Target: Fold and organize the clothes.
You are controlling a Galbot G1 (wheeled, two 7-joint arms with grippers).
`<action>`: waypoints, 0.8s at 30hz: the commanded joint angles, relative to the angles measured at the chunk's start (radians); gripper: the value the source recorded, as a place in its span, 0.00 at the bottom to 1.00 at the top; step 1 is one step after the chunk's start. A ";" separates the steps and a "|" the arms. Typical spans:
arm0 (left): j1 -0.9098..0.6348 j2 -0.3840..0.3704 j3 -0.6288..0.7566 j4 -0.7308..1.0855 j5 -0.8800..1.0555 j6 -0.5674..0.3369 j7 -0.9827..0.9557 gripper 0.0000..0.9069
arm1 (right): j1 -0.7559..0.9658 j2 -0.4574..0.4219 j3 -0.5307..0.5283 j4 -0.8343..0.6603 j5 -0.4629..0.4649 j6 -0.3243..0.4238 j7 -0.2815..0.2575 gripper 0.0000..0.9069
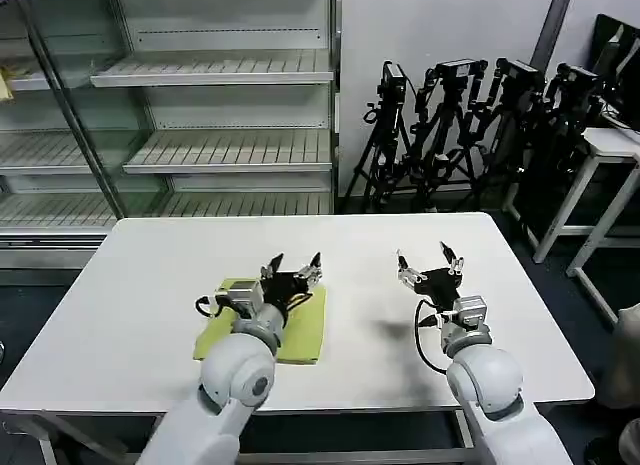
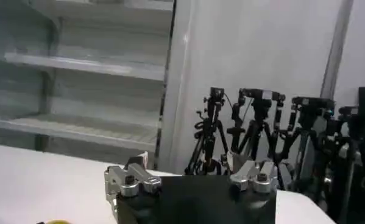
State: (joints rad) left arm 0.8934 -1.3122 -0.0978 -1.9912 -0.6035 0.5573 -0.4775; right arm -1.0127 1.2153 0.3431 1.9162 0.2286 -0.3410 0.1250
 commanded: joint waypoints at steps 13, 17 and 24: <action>0.321 0.308 -0.738 0.192 0.355 -0.492 0.719 1.00 | 0.124 0.136 -0.120 -0.131 -0.079 0.056 0.009 1.00; 0.343 0.301 -0.752 0.201 0.352 -0.509 0.724 1.00 | 0.132 0.155 -0.128 -0.137 -0.094 0.057 0.011 1.00; 0.345 0.299 -0.761 0.205 0.345 -0.518 0.726 1.00 | 0.127 0.164 -0.129 -0.140 -0.129 0.054 0.010 1.00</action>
State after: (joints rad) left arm 1.1773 -1.0543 -0.7373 -1.8095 -0.2810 0.1124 0.1564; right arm -0.8999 1.3505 0.2311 1.7970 0.1369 -0.2904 0.1365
